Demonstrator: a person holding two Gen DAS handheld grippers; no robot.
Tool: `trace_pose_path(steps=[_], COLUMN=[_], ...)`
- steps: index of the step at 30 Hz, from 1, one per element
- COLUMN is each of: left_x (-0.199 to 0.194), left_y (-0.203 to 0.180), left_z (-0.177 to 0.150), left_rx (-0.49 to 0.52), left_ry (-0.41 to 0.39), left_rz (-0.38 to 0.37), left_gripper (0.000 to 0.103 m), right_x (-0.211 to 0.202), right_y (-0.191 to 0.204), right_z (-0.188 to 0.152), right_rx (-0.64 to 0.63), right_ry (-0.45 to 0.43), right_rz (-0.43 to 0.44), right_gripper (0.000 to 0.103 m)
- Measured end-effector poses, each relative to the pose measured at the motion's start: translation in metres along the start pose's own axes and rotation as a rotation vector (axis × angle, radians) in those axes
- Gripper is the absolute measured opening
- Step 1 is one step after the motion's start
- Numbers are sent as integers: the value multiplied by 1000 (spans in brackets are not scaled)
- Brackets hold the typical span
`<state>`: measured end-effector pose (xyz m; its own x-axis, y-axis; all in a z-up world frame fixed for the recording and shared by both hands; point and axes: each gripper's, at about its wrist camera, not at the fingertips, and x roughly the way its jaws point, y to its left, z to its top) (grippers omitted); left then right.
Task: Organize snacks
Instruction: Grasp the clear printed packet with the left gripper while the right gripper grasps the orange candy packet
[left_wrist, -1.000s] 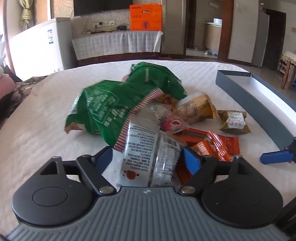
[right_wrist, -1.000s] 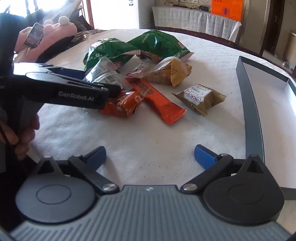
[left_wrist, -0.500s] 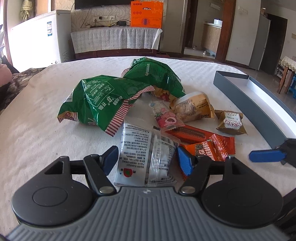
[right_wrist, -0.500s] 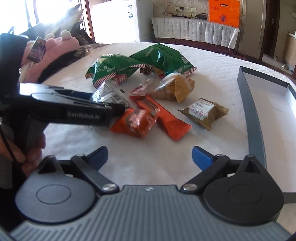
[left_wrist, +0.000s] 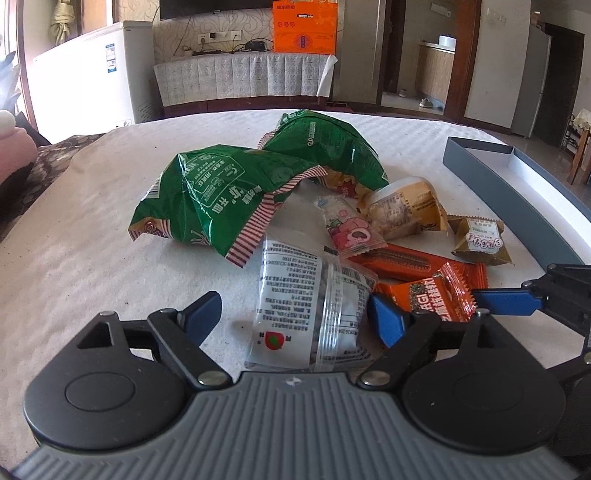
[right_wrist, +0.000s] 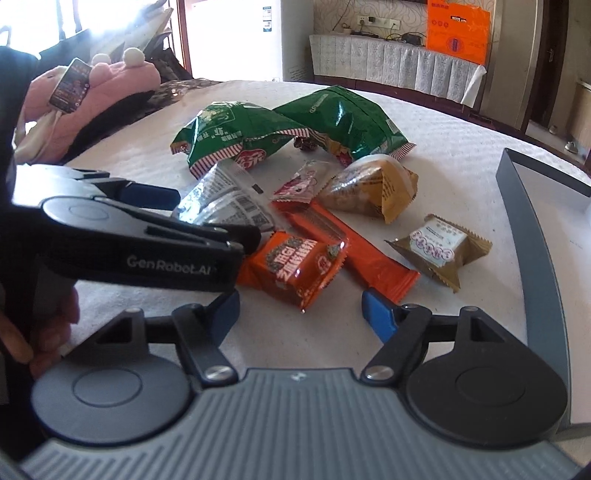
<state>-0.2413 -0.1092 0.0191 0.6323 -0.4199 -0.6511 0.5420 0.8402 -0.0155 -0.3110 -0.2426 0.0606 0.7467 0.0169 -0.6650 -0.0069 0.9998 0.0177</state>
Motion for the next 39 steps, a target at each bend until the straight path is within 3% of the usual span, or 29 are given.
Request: trace_pose_path(steps=[8,13,24,39], left_x=[4,7,7,4], left_y=[6,4,2,-16], left_z=[3,5,4,13], left_rx=[-29,-17,-15,17], left_ry=[8,22,15,-40], left_rz=[31,17,19,9], left_gripper=[89,63,59,58], right_x=[11,10,-13,-48], right_y=[5,3,-17,-50], right_z=[11,12,-1,1], right_rx=[-16,-2,44,119], right_ry=[-9,1,17,-118], right_rz=[9,46,51,-16], right_gripper=[75,66,63,63])
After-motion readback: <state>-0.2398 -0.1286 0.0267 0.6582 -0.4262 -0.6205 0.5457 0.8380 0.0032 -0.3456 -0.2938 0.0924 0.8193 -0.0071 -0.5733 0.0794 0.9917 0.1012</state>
